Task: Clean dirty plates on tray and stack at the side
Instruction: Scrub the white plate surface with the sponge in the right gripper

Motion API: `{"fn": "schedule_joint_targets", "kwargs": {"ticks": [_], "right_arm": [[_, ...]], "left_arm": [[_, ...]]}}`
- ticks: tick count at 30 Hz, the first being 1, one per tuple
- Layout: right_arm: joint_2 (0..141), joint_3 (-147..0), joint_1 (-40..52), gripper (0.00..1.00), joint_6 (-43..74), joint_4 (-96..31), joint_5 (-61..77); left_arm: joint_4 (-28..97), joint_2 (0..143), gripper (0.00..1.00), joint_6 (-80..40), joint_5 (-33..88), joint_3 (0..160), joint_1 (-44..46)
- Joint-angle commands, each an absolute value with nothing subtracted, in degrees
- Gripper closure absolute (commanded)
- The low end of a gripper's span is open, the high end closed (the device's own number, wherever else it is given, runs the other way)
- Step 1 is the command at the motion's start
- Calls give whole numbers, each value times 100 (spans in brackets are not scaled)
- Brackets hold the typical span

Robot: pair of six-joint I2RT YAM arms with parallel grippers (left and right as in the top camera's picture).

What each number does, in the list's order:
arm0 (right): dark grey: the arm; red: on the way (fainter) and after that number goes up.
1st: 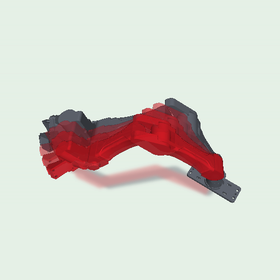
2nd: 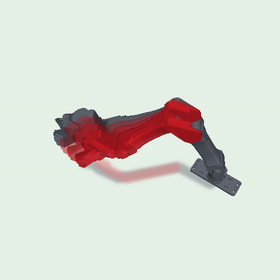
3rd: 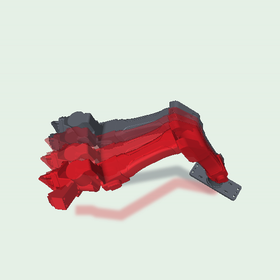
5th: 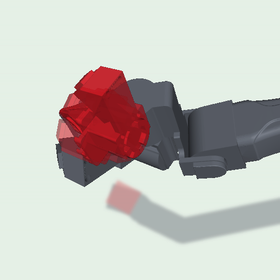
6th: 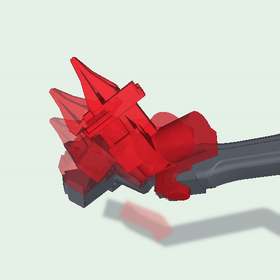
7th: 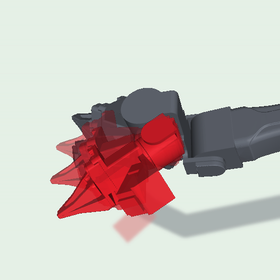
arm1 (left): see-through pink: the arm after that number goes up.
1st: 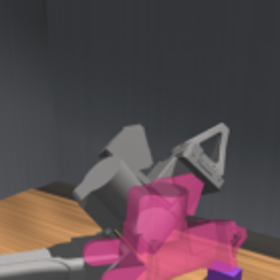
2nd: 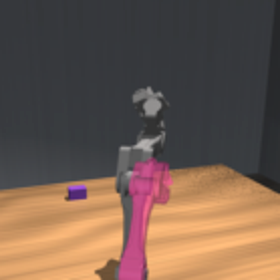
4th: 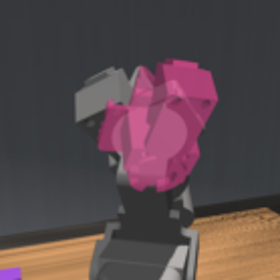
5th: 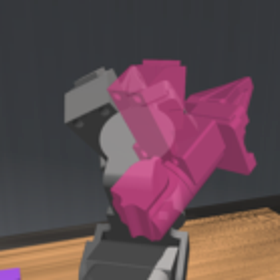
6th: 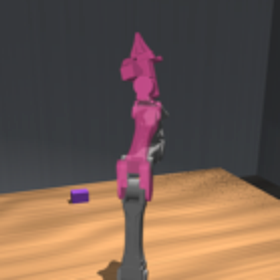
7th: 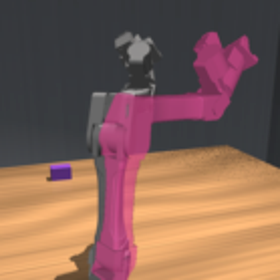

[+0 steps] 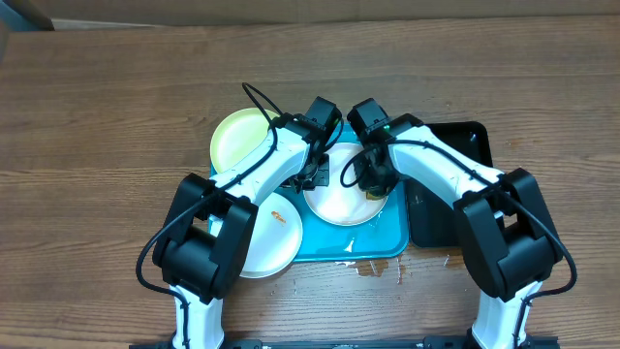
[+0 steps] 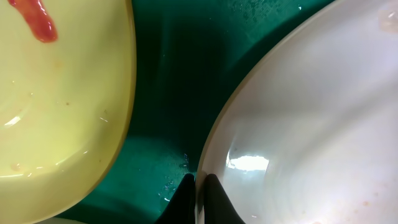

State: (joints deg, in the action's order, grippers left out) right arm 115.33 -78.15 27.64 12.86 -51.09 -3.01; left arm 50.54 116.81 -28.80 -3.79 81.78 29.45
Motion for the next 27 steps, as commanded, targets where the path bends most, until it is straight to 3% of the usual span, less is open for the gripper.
{"fn": "schedule_joint_targets", "kwargs": {"ticks": [1,12,19,27], "right_arm": [[11939,-7682,2790,96,1345,-5103,403],[11939,-7690,2681,96,349,-4965,2464],[11861,-8296,1942,96,-54,-5166,4265],[11360,-9035,985,96,-934,-6648,4307]], "left_arm": [[5072,11775,96,-3004,-290,8147,2926],[5072,11775,96,-3004,-290,8147,2926],[5072,11775,96,-3002,-290,8147,2926],[5072,11775,96,-3004,-290,8147,2926]]}}
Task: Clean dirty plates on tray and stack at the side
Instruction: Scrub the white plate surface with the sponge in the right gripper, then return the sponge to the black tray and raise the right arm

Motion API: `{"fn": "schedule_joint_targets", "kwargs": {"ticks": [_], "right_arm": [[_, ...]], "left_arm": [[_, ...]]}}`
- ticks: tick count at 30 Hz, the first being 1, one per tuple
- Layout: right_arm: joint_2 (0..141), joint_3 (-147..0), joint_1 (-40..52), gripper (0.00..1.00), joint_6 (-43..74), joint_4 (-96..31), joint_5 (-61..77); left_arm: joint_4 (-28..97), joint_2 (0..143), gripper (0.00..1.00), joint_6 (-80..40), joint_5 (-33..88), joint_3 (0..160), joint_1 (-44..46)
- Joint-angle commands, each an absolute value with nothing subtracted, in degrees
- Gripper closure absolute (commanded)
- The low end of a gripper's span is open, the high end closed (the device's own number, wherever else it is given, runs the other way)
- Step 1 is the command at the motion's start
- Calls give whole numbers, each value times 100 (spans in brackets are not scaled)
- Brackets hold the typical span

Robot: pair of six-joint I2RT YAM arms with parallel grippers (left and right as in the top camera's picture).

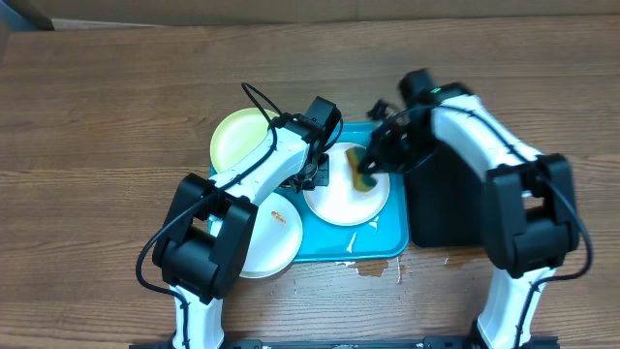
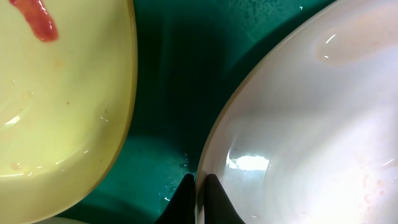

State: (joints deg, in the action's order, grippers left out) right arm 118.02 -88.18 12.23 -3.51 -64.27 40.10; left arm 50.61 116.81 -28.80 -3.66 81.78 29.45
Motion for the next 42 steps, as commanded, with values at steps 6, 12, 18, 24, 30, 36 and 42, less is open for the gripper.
{"fn": "schedule_joint_targets", "kwargs": {"ticks": [6,12,18,24,30,36,42], "right_arm": [[10993,-9030,143,96,-539,-7387,2486],[11006,-8626,-213,96,510,-7188,655],[11017,-7719,-220,96,683,-6106,602],[11015,-7397,-215,48,753,-5645,609],[10965,-8228,-270,45,751,-6233,602],[10965,-9332,-692,25,777,-6759,604],[10967,-9526,-1288,0,773,-6753,602]], "left_arm": [[5072,11775,96,-3002,-290,8147,2926],[5072,11775,88,-3002,-290,8147,2926],[5068,11775,80,-3002,-292,8147,2926],[5070,11775,57,-3004,-292,8147,2926],[5068,11775,55,-3004,-292,8147,2926],[5063,11775,54,-3004,-292,8147,2928],[5050,11778,54,-3105,-292,8132,2928]]}}
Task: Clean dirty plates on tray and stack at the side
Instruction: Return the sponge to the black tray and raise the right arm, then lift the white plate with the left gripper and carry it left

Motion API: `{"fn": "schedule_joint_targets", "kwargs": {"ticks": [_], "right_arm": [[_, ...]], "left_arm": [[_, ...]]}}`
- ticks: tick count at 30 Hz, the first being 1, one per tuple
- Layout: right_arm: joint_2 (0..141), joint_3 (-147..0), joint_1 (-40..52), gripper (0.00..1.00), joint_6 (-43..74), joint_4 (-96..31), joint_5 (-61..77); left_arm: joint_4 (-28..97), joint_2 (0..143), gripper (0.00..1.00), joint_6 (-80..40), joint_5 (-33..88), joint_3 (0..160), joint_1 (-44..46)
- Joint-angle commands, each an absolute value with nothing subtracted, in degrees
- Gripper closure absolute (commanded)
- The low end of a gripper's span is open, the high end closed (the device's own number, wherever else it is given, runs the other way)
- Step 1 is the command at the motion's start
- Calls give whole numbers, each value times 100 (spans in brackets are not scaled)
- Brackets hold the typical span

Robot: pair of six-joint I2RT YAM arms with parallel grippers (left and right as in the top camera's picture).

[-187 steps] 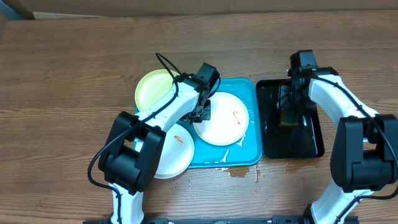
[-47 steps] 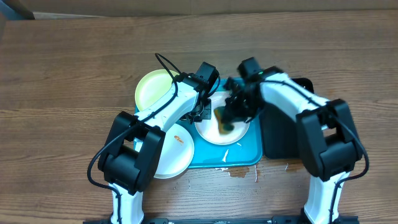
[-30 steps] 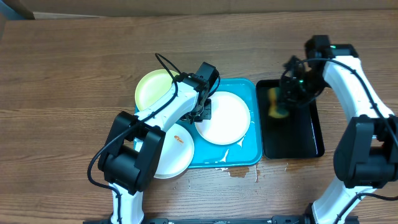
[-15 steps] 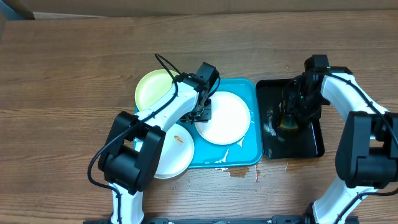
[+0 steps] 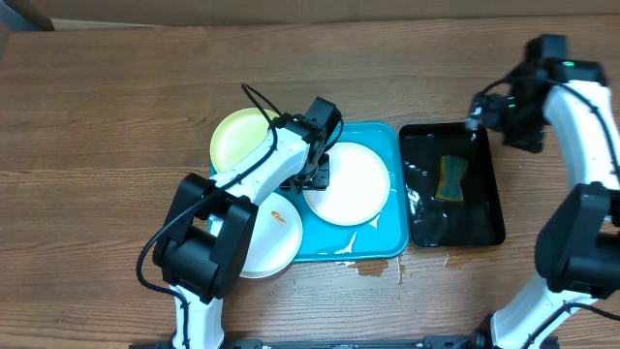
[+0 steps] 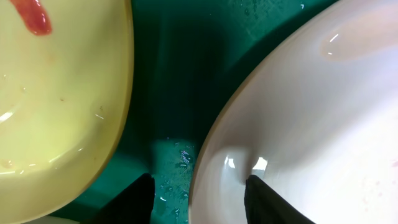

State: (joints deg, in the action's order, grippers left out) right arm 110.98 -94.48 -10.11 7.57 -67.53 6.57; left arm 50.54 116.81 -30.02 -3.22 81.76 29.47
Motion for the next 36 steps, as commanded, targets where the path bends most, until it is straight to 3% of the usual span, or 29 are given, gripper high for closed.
{"fn": "schedule_joint_targets", "kwargs": {"ticks": [1,4,9,11,12,36], "right_arm": [[10967,-9526,-1374,0,773,-6746,604],[10967,-9526,-1566,0,773,-6718,604],[10967,-9526,-1625,0,773,-6718,604],[10967,-9526,-1625,0,773,-6718,604],[10967,-9526,-1625,0,773,-6718,604],[10967,-9526,-1625,0,773,-6718,604]], "left_arm": [[5043,11778,56,-3135,-294,8117,2928],[4976,11778,64,-3258,-292,8036,2928],[4779,11778,62,-3326,-292,7854,2928],[4751,11778,77,-3326,-292,7830,2928],[4751,11775,95,-3317,-294,7835,2928],[6858,11758,96,-2226,-322,11098,2928]]}}
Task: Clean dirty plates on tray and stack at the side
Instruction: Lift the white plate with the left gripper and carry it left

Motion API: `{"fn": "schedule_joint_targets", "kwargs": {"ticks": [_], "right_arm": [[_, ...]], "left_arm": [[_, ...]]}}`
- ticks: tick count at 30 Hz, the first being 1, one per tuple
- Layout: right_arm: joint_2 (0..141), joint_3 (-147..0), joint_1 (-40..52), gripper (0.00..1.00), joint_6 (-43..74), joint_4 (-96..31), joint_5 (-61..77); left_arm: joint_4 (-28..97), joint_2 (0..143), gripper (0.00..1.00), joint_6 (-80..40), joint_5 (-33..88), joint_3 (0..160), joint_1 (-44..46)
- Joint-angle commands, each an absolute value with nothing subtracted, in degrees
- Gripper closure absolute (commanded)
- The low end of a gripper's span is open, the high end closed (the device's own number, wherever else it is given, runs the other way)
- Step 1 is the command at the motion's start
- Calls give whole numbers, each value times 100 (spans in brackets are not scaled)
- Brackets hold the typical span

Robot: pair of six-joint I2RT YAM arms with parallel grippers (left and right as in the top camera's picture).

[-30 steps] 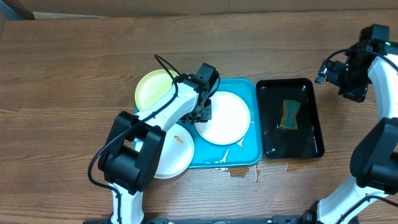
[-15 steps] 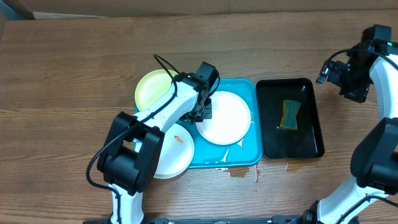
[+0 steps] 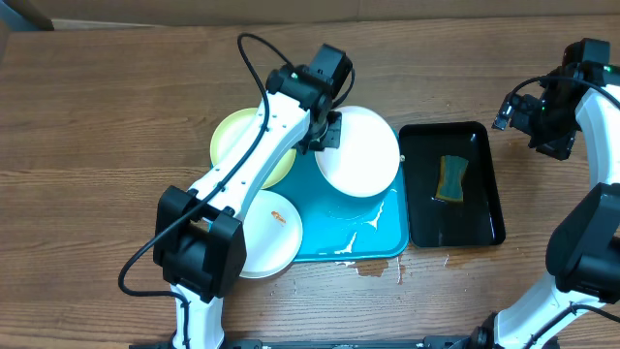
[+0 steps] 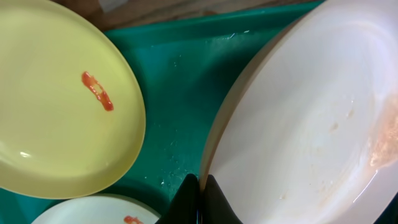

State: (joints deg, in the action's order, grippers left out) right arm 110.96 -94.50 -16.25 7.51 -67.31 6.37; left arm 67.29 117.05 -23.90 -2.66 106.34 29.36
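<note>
My left gripper (image 3: 327, 132) is shut on the rim of a white plate (image 3: 360, 151) and holds it tilted above the teal tray (image 3: 378, 237). In the left wrist view the black fingers (image 4: 189, 196) pinch that white plate (image 4: 305, 124), which carries faint orange smears. A yellow plate (image 3: 235, 145) with a red smear (image 4: 97, 91) lies at the tray's left. Another white plate (image 3: 266, 233) with a red spot sits at the front left. My right gripper (image 3: 513, 111) hangs far right, off the black tray, with its jaws too small to read.
A black tray (image 3: 480, 218) holds water and a green-yellow sponge (image 3: 450, 176) to the right of the teal tray. A brownish spill (image 3: 373, 267) marks the wooden table in front of the tray.
My left gripper was open around the white plate's rim; it is now shut on that rim. The plate is raised off the tray and shifted back and right. The right arm shifted slightly.
First my left gripper pinched the white plate's rim while the right one pressed the sponge on it. Then the sponge was at the plate's right edge. Later it lay in the black tray with the left gripper open. Now the left holds the plate aloft.
</note>
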Motion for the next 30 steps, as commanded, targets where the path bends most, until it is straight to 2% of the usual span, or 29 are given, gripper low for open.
{"fn": "schedule_joint_targets", "kwargs": {"ticks": [1,9,13,25,30], "right_arm": [[10967,-9526,-1625,0,773,-6718,604],[10967,-9526,-1625,0,773,-6718,604],[10967,-9526,-1625,0,773,-6718,604],[10967,-9526,-1625,0,773,-6718,604],[10967,-9526,-1625,0,773,-6718,604]], "left_arm": [[6886,11758,96,-2226,-322,11172,2928],[6707,11758,96,-2228,-513,11526,3323],[6346,11760,96,-2228,-1435,11524,3968],[5861,11764,96,-2220,-5618,11524,5940],[5664,11764,96,-2158,-6473,11524,6407]]}}
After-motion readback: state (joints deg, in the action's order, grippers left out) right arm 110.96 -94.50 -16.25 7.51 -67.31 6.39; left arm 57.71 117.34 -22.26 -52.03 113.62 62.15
